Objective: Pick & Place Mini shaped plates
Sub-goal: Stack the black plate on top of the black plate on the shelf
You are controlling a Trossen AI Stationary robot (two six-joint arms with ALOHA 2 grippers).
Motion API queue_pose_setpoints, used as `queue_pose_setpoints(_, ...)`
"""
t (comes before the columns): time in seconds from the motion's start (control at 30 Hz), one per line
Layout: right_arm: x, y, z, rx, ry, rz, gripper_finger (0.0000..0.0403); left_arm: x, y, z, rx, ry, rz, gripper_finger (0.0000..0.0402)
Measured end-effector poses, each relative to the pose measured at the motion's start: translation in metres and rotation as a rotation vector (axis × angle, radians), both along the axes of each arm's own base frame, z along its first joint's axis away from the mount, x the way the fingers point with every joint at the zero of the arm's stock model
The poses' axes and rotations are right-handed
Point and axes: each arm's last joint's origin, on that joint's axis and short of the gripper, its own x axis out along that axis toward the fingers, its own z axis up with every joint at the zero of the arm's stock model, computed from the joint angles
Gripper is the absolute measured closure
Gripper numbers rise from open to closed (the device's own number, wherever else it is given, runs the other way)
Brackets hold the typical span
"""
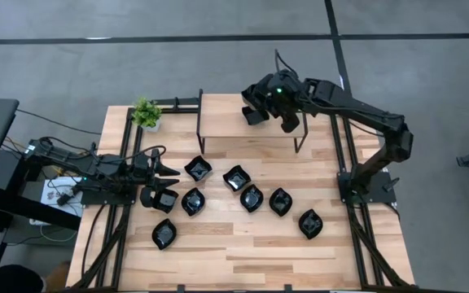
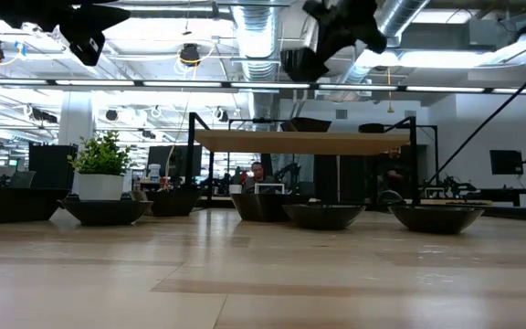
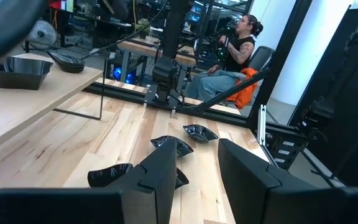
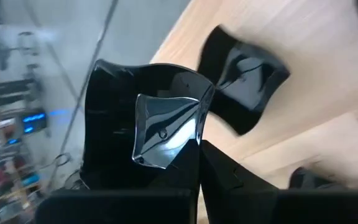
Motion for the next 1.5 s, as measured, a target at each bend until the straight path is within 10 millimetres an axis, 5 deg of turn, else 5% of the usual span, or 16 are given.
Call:
queue_pose_setpoints(0.53, 0.025, -0.015, -0.049, 0.061, 0.241, -0.042, 0.0403, 0.0, 0.0, 0.0, 0.007, 0.0, 0.0, 0.028)
queue_pose_setpoints(1.1, 0.045, 0.017, -0.057, -0.014, 0.127, -0.392, 0.0403, 0.0, 0.0, 0.003, 0.041, -0.034, 0.002, 0.028)
queue_pose_setpoints(1.5, 0.05, 0.007, -0.067, 0.032, 0.137, -0.39, 0.0403, 0.0, 0.0, 0.004, 0.01, -0.036, -0.016, 0.028)
